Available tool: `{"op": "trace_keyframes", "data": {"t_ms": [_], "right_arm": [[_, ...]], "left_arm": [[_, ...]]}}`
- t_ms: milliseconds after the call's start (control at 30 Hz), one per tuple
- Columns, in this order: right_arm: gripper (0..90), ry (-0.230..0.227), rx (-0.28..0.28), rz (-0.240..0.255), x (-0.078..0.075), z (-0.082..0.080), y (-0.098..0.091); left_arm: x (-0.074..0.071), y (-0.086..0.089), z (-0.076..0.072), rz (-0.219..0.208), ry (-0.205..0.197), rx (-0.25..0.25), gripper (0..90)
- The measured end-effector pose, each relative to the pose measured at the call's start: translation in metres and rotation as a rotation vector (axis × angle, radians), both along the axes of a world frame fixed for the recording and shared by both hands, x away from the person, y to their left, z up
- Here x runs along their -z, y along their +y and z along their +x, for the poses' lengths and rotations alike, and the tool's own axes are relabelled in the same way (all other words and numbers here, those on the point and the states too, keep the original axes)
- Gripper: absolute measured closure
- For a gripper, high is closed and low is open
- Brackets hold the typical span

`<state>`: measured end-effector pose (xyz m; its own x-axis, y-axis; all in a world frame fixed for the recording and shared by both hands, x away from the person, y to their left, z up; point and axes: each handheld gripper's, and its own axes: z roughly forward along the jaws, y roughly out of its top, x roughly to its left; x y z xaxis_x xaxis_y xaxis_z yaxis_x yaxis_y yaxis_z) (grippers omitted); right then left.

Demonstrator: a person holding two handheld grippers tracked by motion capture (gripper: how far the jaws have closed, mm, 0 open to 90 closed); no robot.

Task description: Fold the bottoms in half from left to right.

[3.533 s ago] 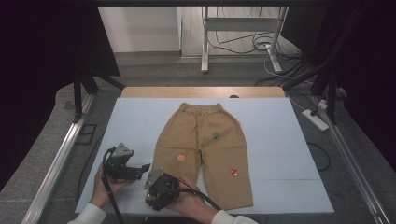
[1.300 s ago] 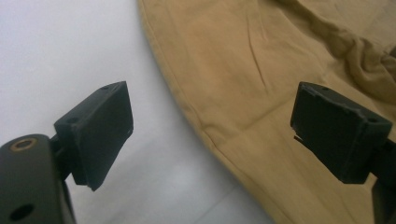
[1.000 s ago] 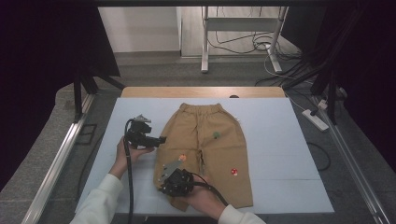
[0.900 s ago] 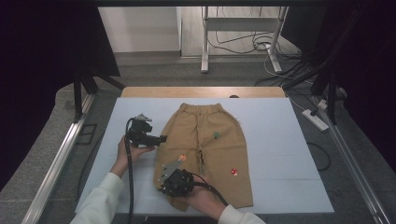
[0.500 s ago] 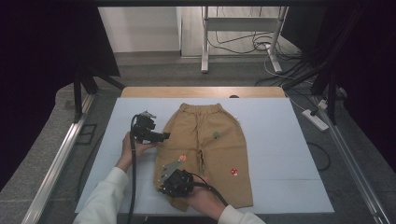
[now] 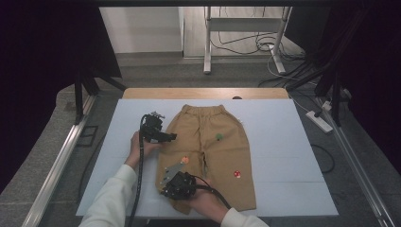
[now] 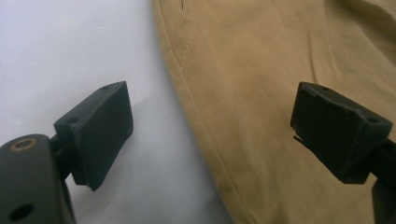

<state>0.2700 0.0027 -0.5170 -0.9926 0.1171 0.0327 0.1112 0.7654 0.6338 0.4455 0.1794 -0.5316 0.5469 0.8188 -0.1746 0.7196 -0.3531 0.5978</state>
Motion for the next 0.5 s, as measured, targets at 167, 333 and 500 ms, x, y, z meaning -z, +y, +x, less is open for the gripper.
{"op": "trace_keyframes", "data": {"t_ms": [167, 333, 500], "right_arm": [[85.8, 0.0, -0.003, -0.002, 0.0006, 0.0, -0.0004], [85.8, 0.002, -0.003, 0.0, 0.0008, 0.0001, -0.0004], [85.8, 0.003, -0.003, 0.0, 0.0008, 0.0001, -0.0006]], "left_arm": [[0.0025, -0.0015, 0.0031, 0.005, 0.004, -0.005, 14.8], [0.0038, -0.0036, 0.0059, 0.007, -0.004, 0.002, 18.2], [0.0027, -0.0031, 0.0067, -0.013, -0.005, 0.012, 29.7]]}}
